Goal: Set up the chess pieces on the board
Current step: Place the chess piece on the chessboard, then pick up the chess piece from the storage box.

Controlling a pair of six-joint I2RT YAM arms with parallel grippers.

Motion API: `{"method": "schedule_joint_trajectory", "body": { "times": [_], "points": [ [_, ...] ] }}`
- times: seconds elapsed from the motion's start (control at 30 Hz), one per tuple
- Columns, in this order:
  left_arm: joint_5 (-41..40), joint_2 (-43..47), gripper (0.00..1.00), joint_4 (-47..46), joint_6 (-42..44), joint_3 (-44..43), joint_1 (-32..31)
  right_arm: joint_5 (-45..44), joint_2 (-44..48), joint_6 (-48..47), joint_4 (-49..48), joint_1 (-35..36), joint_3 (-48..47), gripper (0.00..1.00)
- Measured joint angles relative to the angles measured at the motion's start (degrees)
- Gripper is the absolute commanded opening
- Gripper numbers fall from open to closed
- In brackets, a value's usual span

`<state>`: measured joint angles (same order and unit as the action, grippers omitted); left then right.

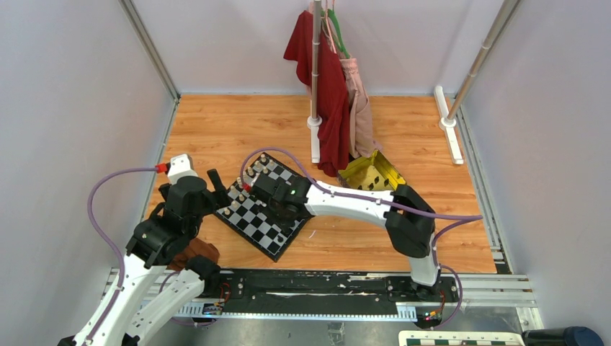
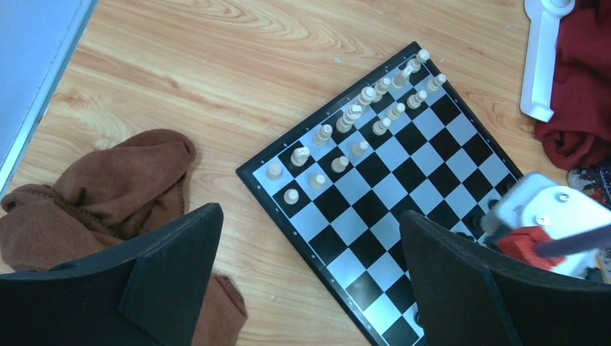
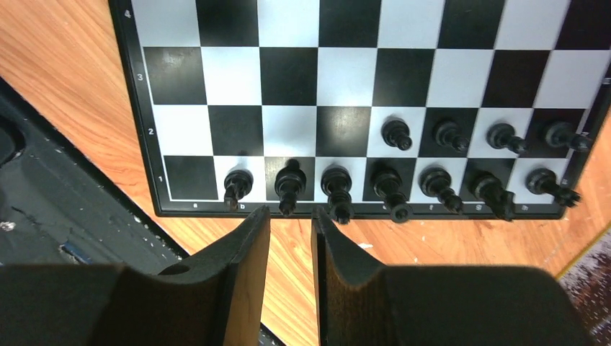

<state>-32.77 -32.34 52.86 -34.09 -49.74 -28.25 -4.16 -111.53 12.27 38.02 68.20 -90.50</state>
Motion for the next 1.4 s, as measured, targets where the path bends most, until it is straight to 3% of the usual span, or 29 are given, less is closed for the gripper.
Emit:
{"method": "schedule_joint_trajectory", "body": {
  "times": [0.13, 0.33, 0.73, 0.93, 1.4],
  "points": [
    [0.00, 0.61, 1.00, 0.00, -0.31, 0.48, 0.00, -0.81, 3.04, 0.00, 0.68, -0.11, 0.00, 0.33],
    [0.00, 1.75, 1.00, 0.02, -0.68, 1.22, 0.00, -5.51, 11.02, 0.26, 1.36, -3.15, 0.83, 0.44],
    [0.24, 2.51, 1.00, 0.02, -0.68, 1.97, 0.00, -12.61, 27.76, 6.19, -0.09, -26.56, 18.58, 0.47],
    [0.66, 2.47, 1.00, 0.04, -0.66, 1.99, 0.00, -11.67, 28.35, 8.52, -2.08, -34.67, 25.24, 0.47],
    [1.36, 2.10, 1.00, 0.02, -0.63, 1.99, 0.00, -6.45, 22.88, 10.71, -9.99, -38.12, 30.12, 0.46]
  ]
}}
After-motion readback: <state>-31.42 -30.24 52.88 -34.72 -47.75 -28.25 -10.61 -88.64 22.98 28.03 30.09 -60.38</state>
